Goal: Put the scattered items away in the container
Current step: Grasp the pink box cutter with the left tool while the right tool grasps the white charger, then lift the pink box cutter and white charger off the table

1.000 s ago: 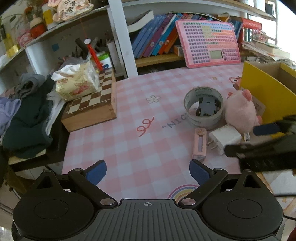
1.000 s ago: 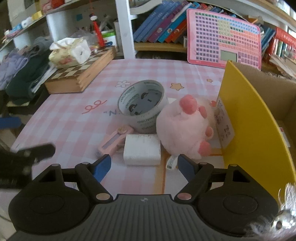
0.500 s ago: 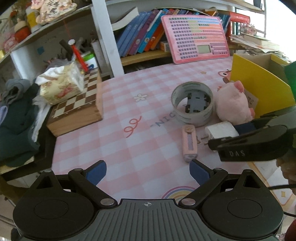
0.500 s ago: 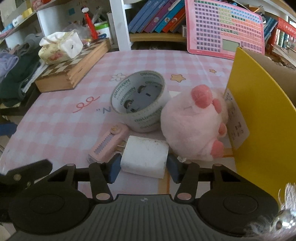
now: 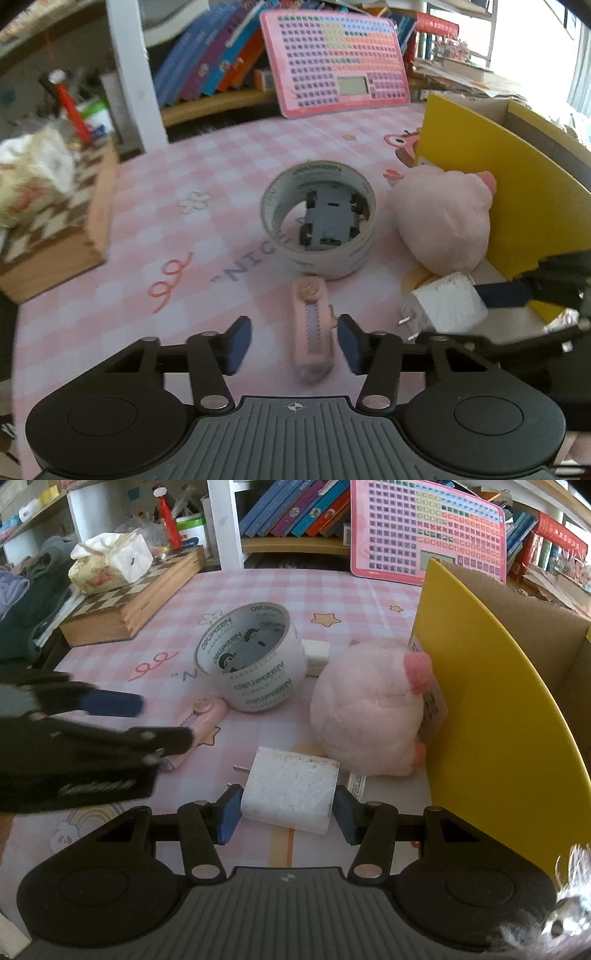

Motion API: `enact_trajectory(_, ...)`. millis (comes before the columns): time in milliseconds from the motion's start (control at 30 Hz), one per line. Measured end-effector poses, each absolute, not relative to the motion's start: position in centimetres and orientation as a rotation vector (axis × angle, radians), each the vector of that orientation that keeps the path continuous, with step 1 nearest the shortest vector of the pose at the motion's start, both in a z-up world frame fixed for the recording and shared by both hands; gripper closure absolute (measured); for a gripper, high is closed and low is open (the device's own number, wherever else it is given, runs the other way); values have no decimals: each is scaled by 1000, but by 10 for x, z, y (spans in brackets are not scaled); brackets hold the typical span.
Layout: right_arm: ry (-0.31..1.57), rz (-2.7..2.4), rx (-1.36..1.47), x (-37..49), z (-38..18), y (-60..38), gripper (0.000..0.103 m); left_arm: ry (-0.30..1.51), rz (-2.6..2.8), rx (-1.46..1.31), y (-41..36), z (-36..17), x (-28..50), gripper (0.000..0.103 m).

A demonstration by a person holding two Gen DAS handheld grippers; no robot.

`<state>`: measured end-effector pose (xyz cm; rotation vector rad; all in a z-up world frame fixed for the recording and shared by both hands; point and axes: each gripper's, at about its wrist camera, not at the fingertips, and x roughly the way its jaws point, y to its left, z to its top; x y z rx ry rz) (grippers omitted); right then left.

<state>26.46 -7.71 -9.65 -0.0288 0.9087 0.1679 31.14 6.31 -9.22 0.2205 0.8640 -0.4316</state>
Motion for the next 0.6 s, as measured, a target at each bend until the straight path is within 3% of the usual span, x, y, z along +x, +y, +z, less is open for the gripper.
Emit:
enact_trajectory(233, 910, 162, -34, 266, -98, -76, 53, 875, -469, 247, 52, -102, 319, 80)
enact_trajectory(600, 943, 224, -5, 261, -82, -80, 53, 894, -492, 85, 85, -72, 299, 80)
